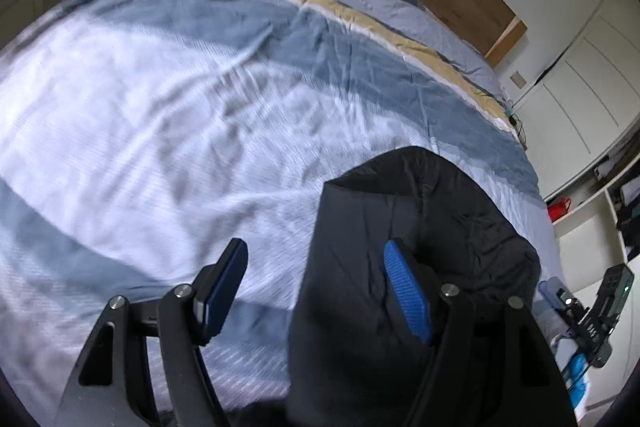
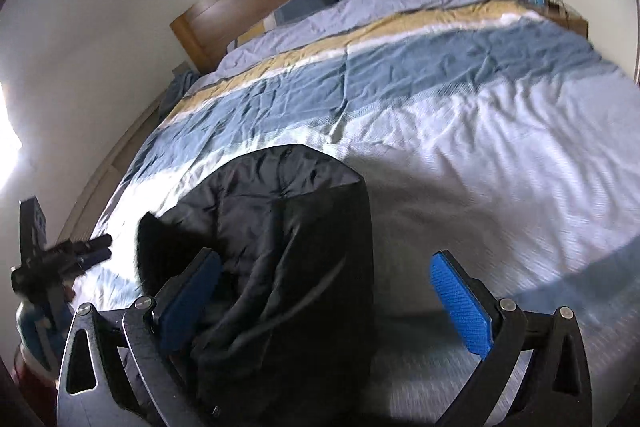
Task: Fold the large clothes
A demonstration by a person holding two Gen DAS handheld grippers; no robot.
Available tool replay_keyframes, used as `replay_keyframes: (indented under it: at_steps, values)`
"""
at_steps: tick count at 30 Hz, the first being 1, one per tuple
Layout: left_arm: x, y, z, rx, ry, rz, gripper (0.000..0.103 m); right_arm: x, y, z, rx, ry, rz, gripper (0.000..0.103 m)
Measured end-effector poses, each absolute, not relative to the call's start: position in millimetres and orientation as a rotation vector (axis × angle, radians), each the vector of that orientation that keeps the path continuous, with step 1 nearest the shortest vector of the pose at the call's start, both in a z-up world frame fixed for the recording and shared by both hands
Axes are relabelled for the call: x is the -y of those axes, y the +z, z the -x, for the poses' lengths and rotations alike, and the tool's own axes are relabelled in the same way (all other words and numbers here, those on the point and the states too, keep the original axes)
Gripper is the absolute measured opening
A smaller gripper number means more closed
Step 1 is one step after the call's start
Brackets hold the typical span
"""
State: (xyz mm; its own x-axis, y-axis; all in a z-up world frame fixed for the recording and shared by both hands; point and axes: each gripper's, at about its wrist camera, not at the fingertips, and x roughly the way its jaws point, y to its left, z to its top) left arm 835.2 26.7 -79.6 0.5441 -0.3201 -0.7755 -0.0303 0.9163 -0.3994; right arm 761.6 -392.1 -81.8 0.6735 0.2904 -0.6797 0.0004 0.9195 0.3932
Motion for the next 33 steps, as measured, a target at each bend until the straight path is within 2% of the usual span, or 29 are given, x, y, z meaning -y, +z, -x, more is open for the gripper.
replay_keyframes:
  at_steps: [11, 12, 13, 14, 15, 16, 17, 18, 19, 23, 28, 33]
  values:
    - [-3, -144, -875, -1.033, -0.282, 0.59, 0.069, 382, -124, -807, -0.854, 0.212, -0.427, 0.102]
    - [0, -146, -875, -1.04, -0.288, 0.586, 0.069, 381, -124, -809, -0.862, 0.208, -0.425, 0.099]
    - [5, -147, -875, -1.043, -0.299, 0.577, 0.068, 380, -125, -811, -0.868, 0.214, -0.426, 0.087]
    - [10, -147, -874, -1.046, -0.295, 0.553, 0.067, 379, -126, -812, -0.872, 0.224, -0.431, 0.068]
    - [15, -145, -872, -1.042, -0.292, 0.525, 0.059, 378, -126, -813, -0.881, 0.233, -0.435, 0.058]
    - [18, -143, -871, -1.044, -0.301, 0.512, 0.041, 376, -124, -813, -0.887, 0.243, -0.43, 0.048]
    - [22, -141, -870, -1.053, -0.314, 0.499, 0.033, 374, -121, -813, -0.889, 0.26, -0.422, 0.038]
    - [24, -137, -867, -1.053, -0.319, 0.487, 0.023, 371, -118, -812, -0.89, 0.27, -0.411, 0.032]
    - [25, -134, -865, -1.049, -0.319, 0.475, 0.017, 369, -115, -810, -0.889, 0.273, -0.4, 0.026]
    - [26, -107, -844, -1.009, -0.31, 0.422, 0.011, 363, -90, -793, -0.889, 0.296, -0.358, 0.018]
    - [16, -60, -802, -0.951, -0.309, 0.394, 0.009, 358, -48, -749, -0.859, 0.353, -0.329, 0.017]
    - [-5, -12, -725, -0.895, -0.342, 0.378, 0.009, 356, -5, -683, -0.81, 0.44, -0.323, 0.017]
